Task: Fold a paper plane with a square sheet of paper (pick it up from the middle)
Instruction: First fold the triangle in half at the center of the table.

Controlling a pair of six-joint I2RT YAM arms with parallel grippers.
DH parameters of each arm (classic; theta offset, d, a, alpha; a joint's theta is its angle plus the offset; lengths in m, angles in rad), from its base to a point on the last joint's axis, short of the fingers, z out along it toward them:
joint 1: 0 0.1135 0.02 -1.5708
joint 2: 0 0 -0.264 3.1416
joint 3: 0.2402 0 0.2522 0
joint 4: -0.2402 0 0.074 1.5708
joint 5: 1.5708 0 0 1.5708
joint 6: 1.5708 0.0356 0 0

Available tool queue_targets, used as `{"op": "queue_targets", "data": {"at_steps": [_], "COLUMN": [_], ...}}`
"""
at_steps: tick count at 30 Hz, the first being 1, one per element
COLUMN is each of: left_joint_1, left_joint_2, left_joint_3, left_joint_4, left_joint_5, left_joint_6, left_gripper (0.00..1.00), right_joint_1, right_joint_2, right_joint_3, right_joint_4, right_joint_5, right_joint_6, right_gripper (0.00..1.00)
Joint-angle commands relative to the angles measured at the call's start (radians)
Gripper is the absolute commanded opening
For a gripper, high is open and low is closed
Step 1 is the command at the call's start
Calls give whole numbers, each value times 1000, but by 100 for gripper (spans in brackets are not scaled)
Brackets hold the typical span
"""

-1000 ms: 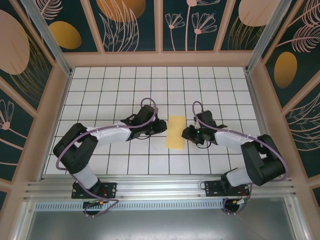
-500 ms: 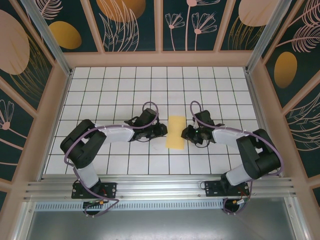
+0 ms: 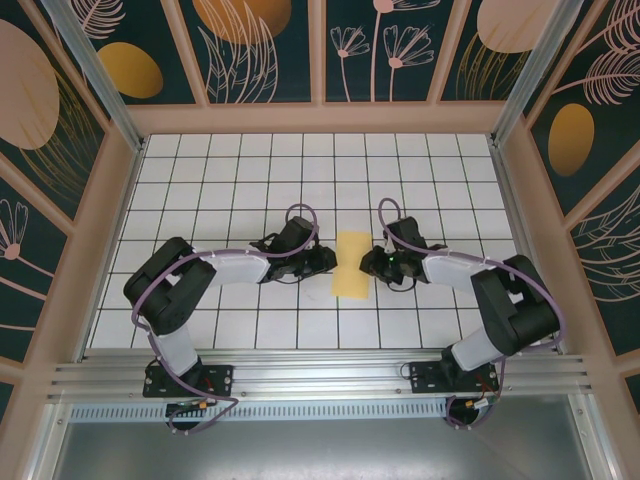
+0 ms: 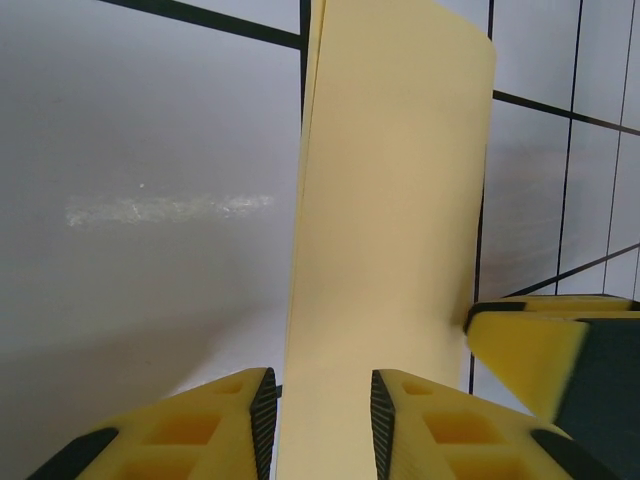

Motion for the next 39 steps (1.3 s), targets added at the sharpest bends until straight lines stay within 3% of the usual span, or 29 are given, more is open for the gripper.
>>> {"op": "queue_targets", "data": {"at_steps": [1, 12, 25, 39], "left_joint_1": [4, 3, 3, 4], "left_joint_2": [19, 34, 35, 52], "left_joint_3": [17, 35, 26, 27], "left_joint_4": [20, 8, 11, 21], "left_joint_5": [22, 29, 53, 108], "left_joint_6": [-13, -10, -3, -3], "left_gripper": [34, 37, 39, 43], "right_joint_1": [10, 6, 1, 0], "right_joint_2": [21, -82, 25, 39], "right_joint_3": [14, 5, -43, -58], "right_joint_4": [-25, -11, 9, 21], "right_joint_5": [17, 4, -3, -9], "right_joint_6": [1, 11, 12, 7], "right_gripper": [28, 30, 29, 28]}}
